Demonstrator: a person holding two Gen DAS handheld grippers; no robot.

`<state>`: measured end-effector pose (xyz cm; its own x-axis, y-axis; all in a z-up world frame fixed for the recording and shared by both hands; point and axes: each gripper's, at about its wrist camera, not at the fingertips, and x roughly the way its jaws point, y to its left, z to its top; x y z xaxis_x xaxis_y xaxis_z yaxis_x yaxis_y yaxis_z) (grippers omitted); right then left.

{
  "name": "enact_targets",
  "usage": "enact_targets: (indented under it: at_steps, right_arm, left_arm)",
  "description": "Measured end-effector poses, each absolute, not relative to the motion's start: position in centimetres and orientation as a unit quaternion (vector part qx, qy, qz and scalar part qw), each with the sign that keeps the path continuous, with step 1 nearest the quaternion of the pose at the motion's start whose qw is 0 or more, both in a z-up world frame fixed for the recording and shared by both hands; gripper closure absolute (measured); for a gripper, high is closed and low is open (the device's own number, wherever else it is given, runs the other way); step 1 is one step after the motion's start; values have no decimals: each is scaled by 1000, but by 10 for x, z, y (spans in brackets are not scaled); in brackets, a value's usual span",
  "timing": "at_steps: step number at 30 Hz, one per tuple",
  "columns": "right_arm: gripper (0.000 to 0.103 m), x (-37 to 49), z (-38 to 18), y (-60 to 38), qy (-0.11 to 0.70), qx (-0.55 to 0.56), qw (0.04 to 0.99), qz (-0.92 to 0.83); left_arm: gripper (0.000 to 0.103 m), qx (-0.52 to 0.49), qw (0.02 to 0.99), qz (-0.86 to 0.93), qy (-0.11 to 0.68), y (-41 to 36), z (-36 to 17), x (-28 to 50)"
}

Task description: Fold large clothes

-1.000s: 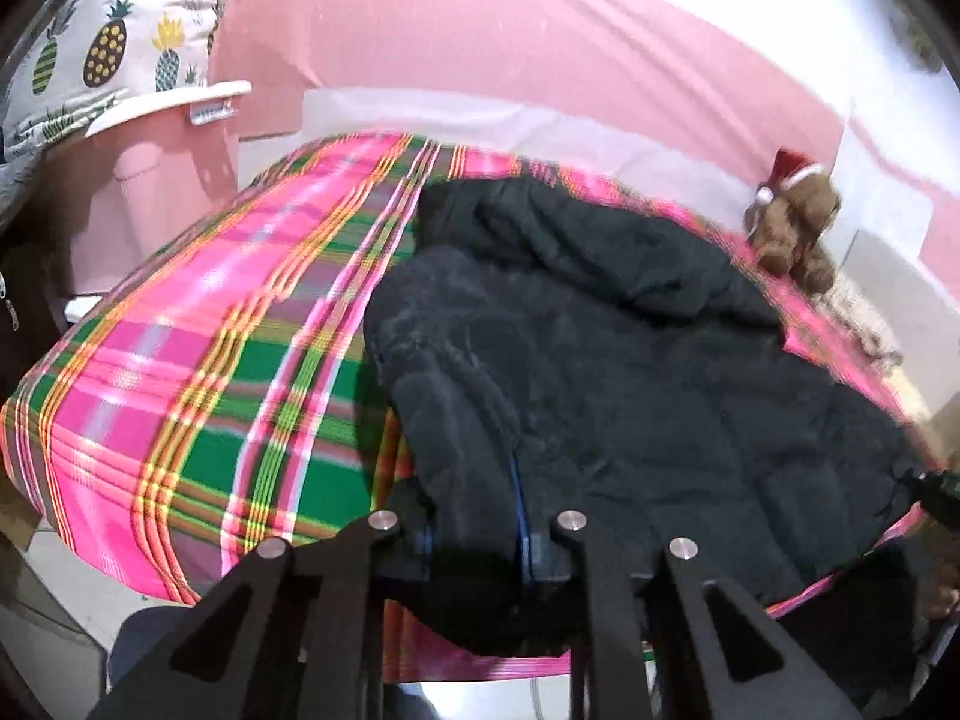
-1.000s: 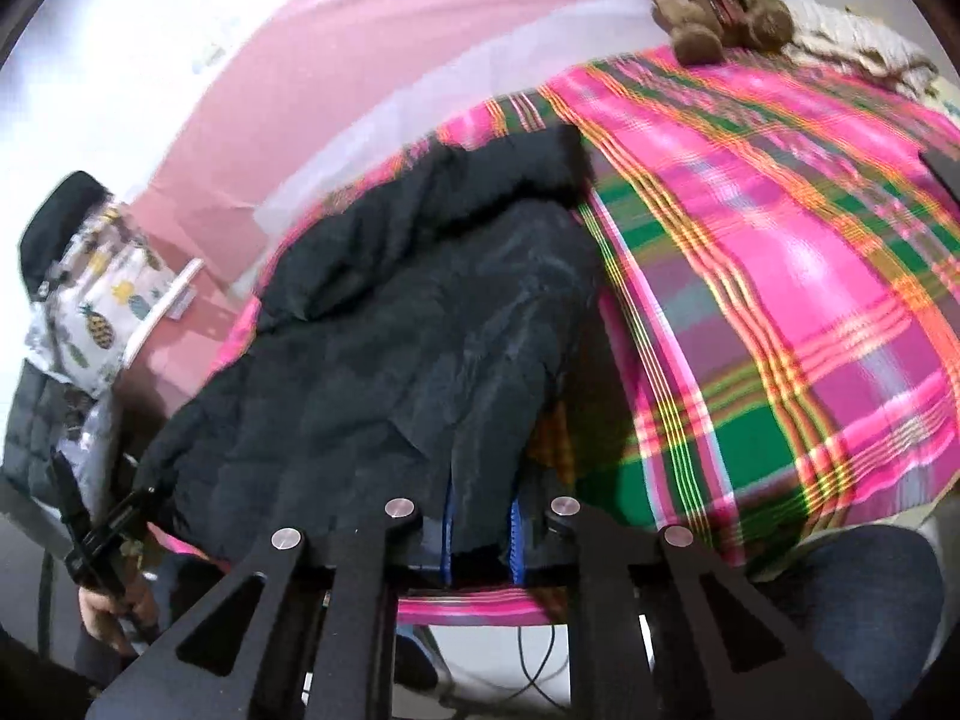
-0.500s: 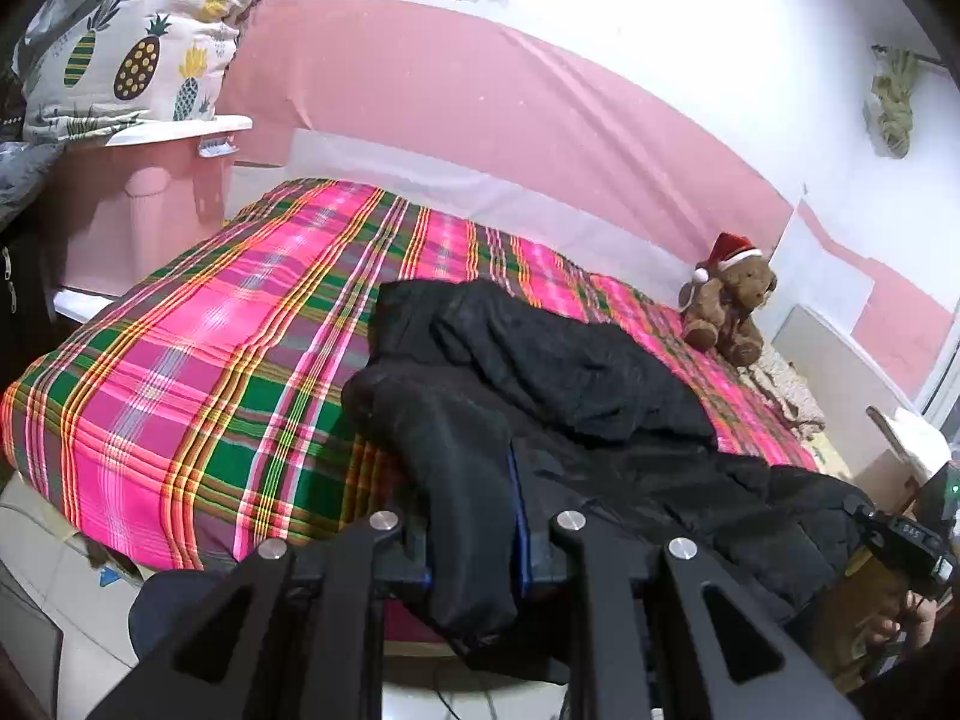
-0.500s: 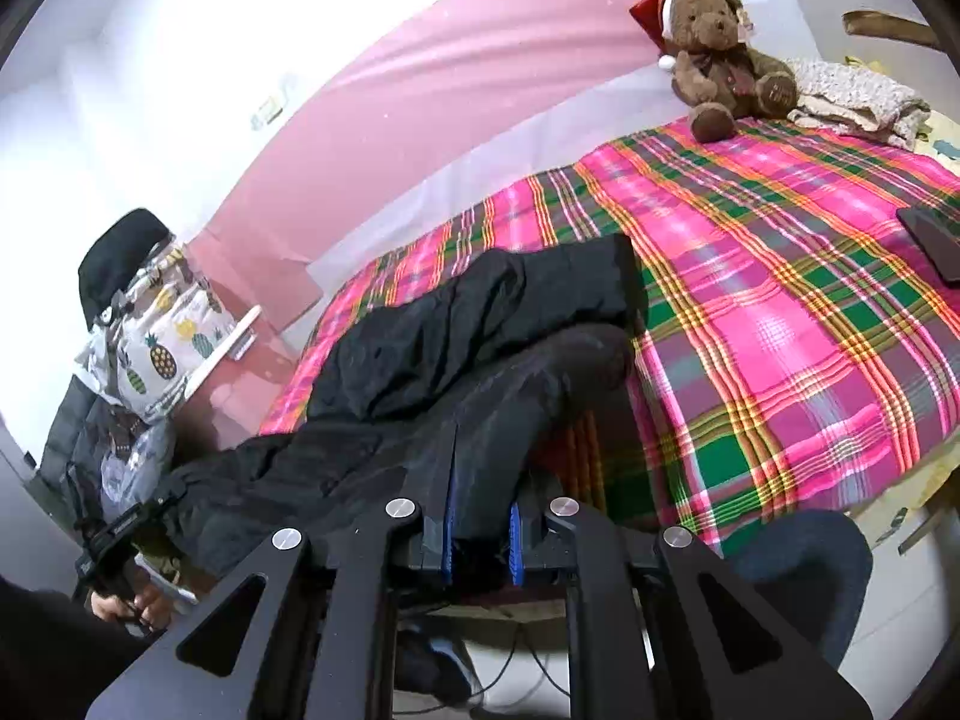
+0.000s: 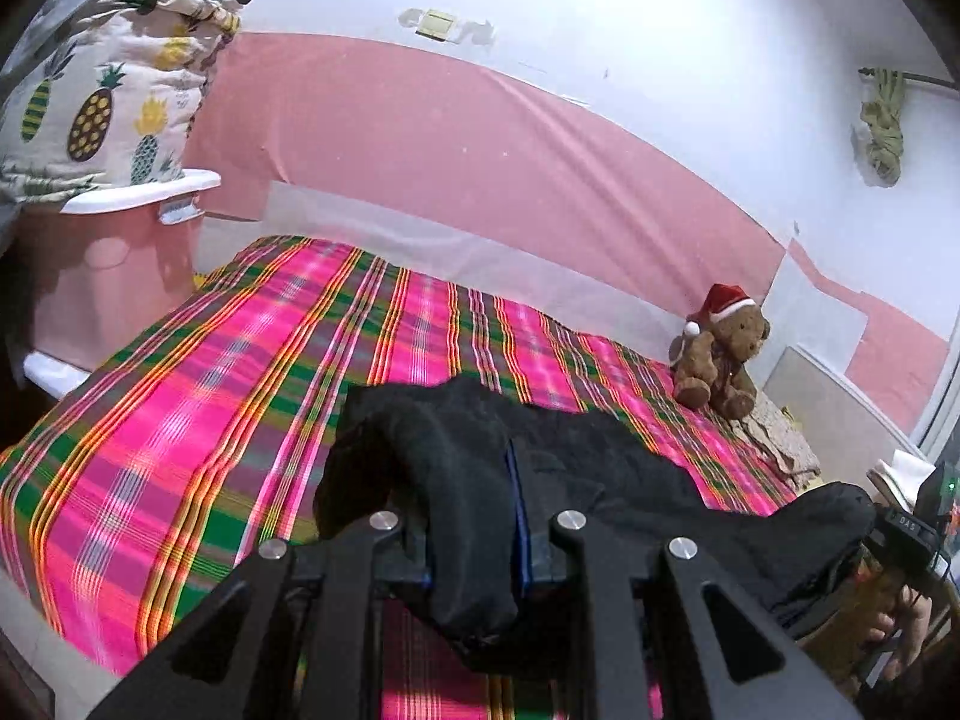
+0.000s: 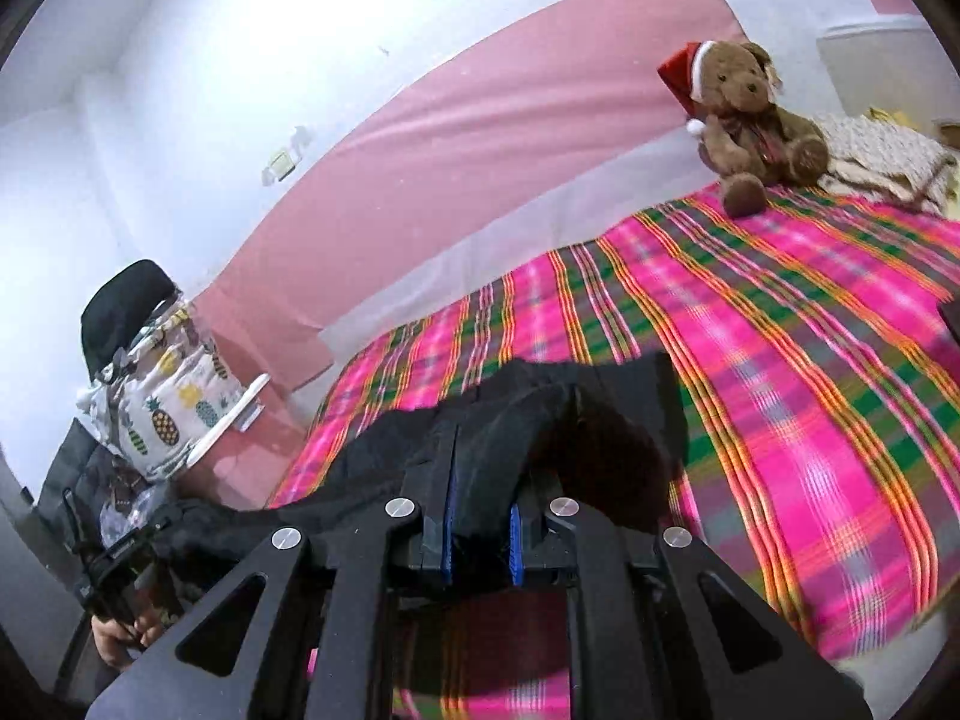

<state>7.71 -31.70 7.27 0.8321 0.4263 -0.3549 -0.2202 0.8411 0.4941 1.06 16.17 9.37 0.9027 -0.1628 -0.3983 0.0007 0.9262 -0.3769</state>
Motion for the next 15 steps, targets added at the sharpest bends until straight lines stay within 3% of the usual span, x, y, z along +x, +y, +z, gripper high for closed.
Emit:
enact_targets:
  at_steps: [9, 15]
  right_arm:
    - [90, 180, 94, -305, 261, 211, 929, 156]
    - [90, 256, 77, -290, 315, 185, 923, 122]
  left_arm:
    - [84, -164, 957, -20, 239, 162, 104, 114]
    - [84, -160, 945, 2, 284, 167, 77, 190]
